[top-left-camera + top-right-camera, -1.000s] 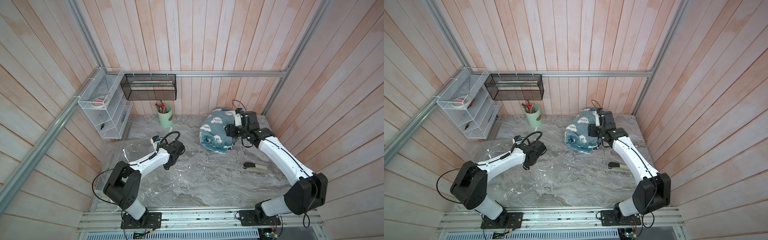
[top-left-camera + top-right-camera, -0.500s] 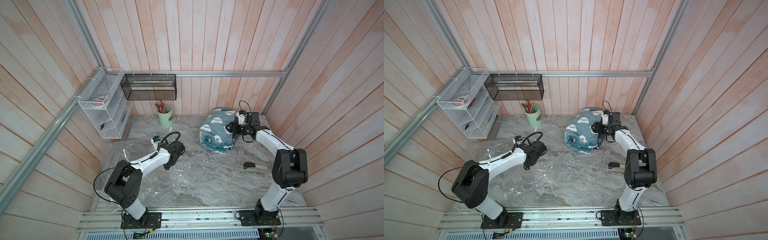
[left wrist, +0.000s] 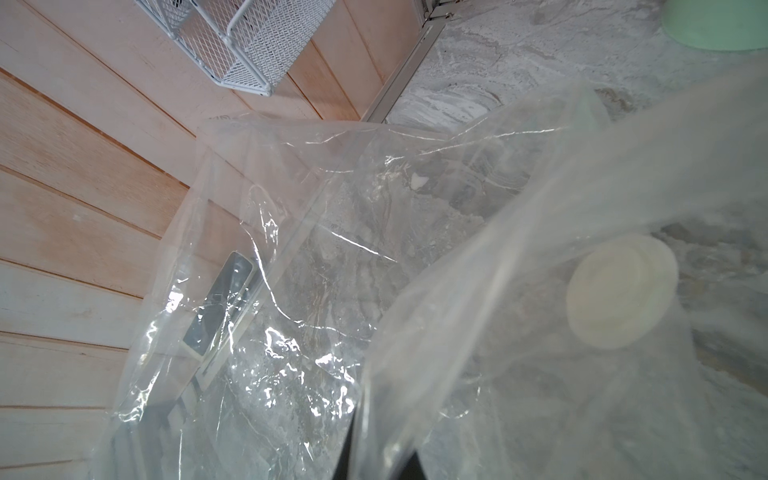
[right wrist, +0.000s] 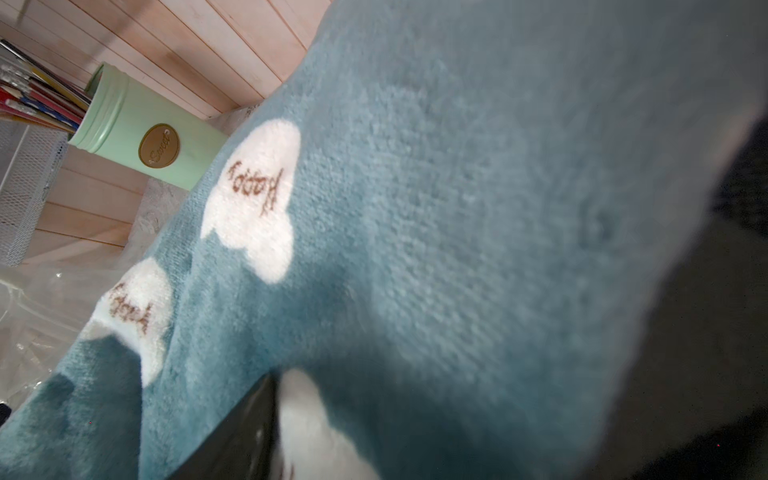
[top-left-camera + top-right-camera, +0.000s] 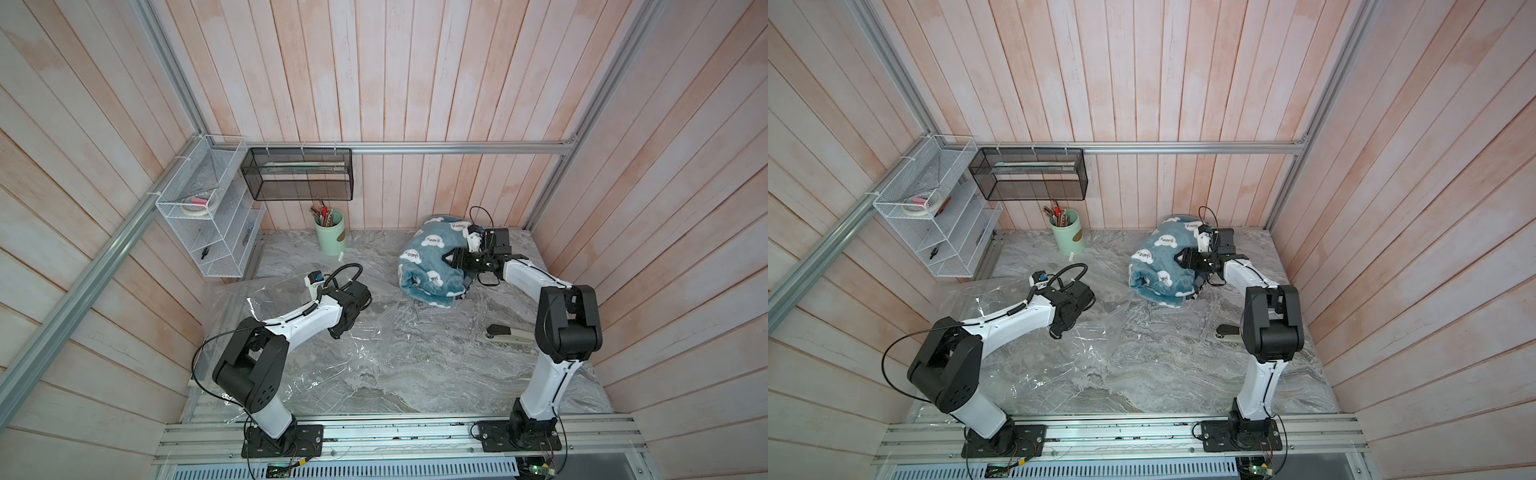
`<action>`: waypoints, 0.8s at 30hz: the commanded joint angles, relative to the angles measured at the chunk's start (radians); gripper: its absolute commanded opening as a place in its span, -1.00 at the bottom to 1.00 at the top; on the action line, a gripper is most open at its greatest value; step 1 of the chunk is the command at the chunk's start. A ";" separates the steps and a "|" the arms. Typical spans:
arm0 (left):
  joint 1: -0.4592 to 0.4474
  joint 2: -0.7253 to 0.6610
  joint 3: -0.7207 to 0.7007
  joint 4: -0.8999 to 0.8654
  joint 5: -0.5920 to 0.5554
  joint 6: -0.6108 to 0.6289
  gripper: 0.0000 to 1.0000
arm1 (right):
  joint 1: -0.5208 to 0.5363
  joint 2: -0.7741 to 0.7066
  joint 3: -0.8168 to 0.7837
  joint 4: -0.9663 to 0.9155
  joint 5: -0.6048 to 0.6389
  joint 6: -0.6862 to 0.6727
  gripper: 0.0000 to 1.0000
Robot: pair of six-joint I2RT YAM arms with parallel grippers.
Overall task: Take the blanket out of the vacuum bag
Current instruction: Place the blanket at the center of the board.
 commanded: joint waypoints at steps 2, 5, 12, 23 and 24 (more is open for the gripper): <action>0.005 0.011 0.010 0.021 -0.021 0.009 -1.00 | 0.013 0.037 0.036 -0.006 -0.058 -0.011 0.27; 0.007 0.011 0.007 0.022 -0.022 0.011 -1.00 | 0.015 0.047 0.044 -0.012 -0.060 -0.014 -0.29; 0.009 0.005 -0.005 0.025 -0.023 0.012 -1.00 | 0.015 0.028 0.074 -0.050 -0.029 -0.037 -1.00; 0.010 -0.006 -0.016 0.024 -0.018 0.006 -1.00 | 0.015 -0.034 0.186 -0.027 -0.079 0.049 -1.00; 0.009 -0.007 -0.018 0.024 -0.018 0.006 -1.00 | 0.015 -0.041 0.190 -0.012 -0.083 0.060 -1.00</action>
